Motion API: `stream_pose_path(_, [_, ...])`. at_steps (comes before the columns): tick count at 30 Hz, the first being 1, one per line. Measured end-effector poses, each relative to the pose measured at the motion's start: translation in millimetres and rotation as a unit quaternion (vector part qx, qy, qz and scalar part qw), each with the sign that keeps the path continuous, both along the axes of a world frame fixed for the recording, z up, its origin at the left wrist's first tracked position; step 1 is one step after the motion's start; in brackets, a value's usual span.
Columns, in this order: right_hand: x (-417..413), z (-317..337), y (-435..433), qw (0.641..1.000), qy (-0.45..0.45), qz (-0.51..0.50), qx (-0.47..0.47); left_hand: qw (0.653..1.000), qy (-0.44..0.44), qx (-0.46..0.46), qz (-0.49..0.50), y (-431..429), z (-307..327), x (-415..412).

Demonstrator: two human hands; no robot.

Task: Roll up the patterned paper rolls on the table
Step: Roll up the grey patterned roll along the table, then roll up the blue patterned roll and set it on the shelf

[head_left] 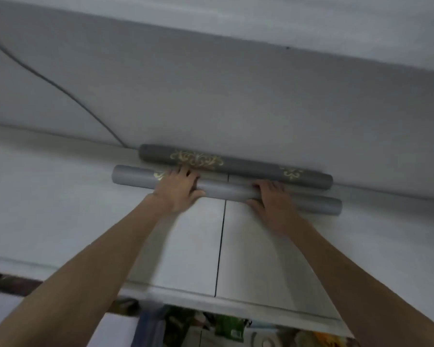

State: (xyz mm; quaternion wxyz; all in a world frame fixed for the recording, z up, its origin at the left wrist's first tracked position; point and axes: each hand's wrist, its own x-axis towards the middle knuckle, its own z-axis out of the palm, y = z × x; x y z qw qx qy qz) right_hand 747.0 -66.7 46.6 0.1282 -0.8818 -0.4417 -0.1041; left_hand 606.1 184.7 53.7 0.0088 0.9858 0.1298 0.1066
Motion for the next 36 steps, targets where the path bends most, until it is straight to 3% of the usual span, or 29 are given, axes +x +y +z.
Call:
stream_pose_path(7, [59,-13,22,0.996,-0.041,-0.084,-0.001,0.995,-0.079,-0.012,0.061,4,-15,58])
stream_pose_path(12, [45,-5,27,0.996,0.000,-0.082,-0.021,0.988,-0.115,-0.072,0.078,-14,6,19])
stream_pose_path(14, [13,7,33,0.996,0.038,-0.074,0.017,0.982,-0.129,-0.106,0.091,-24,19,-16])
stream_pose_path(18, [-87,27,47,0.988,0.081,0.032,0.130,0.959,-0.187,-0.160,0.141,-56,28,-119])
stream_pose_path(21, [-185,24,52,0.966,0.125,0.188,0.124,0.943,-0.171,-0.189,0.214,-88,20,-214])
stream_pose_path(24, [-273,11,50,0.913,0.170,0.365,0.068,0.899,-0.152,-0.248,0.327,-128,4,-308])
stream_pose_path(29, [-343,-24,38,0.834,0.241,0.487,-0.093,0.763,-0.152,-0.347,0.523,-227,-38,-423])
stream_pose_path(31, [-350,-38,33,0.809,0.228,0.515,-0.169,0.717,-0.136,-0.351,0.587,-268,-53,-452])
stream_pose_path(36, [-356,-67,34,0.756,0.121,0.561,-0.315,0.654,-0.063,-0.340,0.673,-343,-77,-489])
